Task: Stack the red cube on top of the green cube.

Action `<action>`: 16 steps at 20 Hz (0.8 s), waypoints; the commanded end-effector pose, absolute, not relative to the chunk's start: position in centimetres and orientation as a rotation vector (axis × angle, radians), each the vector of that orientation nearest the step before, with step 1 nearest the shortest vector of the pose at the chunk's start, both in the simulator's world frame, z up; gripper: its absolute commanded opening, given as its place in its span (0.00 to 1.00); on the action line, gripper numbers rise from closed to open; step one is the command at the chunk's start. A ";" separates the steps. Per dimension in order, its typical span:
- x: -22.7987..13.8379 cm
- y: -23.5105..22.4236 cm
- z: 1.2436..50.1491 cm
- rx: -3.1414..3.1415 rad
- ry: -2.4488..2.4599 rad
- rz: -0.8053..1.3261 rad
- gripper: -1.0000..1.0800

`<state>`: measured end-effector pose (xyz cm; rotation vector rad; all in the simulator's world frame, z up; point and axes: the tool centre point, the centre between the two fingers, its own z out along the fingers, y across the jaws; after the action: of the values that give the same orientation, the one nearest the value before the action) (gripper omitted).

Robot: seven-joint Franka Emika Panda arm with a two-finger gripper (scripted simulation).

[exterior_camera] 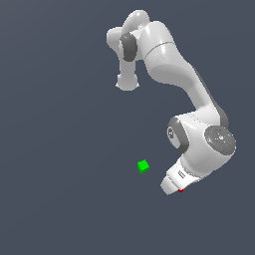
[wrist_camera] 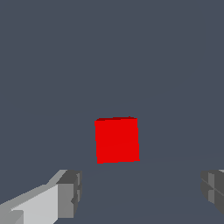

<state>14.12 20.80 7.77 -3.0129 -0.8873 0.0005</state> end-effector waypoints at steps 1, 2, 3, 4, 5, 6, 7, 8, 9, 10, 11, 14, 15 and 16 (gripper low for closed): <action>14.4 21.5 7.5 -3.005 -0.916 0.000 0.96; 14.5 21.8 7.4 -3.002 -0.925 0.000 0.96; 14.5 22.0 7.4 -3.000 -0.933 0.000 0.96; 14.6 22.2 7.3 -2.998 -0.939 0.000 0.96; 14.6 22.3 7.2 -2.996 -0.945 0.000 0.96; 14.7 22.5 7.2 -2.994 -0.951 0.000 0.96; 14.7 22.6 7.2 -2.993 -0.955 0.000 0.96; 14.8 22.7 7.1 -2.992 -0.959 0.000 0.96; 14.8 22.8 7.1 -2.991 -0.962 0.000 0.96; 14.8 22.9 7.1 -2.990 -0.965 0.000 0.96; 14.8 23.0 7.0 -2.989 -0.967 0.000 0.96; 14.9 23.1 7.0 -2.988 -0.971 0.000 0.96; 14.9 23.1 7.0 -2.988 -0.971 0.000 0.96; 14.9 23.1 7.0 -2.988 -0.972 0.000 0.96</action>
<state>14.85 23.07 6.99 -2.9878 -0.9708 0.0005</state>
